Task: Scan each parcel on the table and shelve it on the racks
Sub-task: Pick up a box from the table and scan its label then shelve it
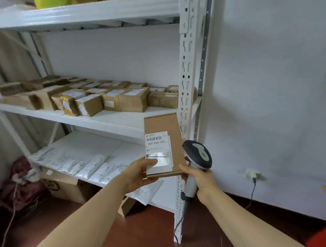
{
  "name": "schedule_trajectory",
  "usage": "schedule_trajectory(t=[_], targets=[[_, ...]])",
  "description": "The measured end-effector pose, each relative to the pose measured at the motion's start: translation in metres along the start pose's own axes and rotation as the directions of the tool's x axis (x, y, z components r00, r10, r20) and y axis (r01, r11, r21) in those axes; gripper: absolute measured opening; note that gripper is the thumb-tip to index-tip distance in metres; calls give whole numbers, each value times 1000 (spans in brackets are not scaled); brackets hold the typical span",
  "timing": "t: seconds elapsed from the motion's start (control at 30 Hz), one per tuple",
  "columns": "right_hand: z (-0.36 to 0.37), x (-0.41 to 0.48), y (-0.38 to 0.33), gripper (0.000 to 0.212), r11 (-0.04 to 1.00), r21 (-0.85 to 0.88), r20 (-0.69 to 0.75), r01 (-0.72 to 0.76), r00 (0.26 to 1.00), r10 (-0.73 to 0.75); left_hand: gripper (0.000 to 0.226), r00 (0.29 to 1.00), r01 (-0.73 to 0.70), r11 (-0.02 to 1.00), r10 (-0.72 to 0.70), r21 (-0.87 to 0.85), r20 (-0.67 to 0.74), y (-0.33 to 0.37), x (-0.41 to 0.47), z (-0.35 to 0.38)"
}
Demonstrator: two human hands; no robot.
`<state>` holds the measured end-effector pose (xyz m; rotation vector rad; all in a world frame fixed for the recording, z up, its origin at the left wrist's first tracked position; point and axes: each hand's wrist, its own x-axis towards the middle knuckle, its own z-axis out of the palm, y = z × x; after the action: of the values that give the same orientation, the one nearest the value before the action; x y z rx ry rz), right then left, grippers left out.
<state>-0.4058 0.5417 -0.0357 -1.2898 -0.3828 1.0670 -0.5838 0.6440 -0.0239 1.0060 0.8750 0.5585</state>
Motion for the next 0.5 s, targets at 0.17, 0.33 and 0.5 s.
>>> schedule_trajectory(t=[0.17, 0.33, 0.5], targets=[[90, 33, 24, 44, 994, 96, -81, -59, 994, 67, 29, 996, 47, 999, -48, -12, -72, 37, 25, -83], [136, 62, 19, 30, 975, 207, -175, -74, 978, 111, 28, 994, 41, 997, -35, 61, -102, 70, 65, -113], [154, 86, 8, 33, 956, 294, -252, 3, 965, 74, 16, 996, 32, 998, -28, 50, -81, 104, 105, -99]])
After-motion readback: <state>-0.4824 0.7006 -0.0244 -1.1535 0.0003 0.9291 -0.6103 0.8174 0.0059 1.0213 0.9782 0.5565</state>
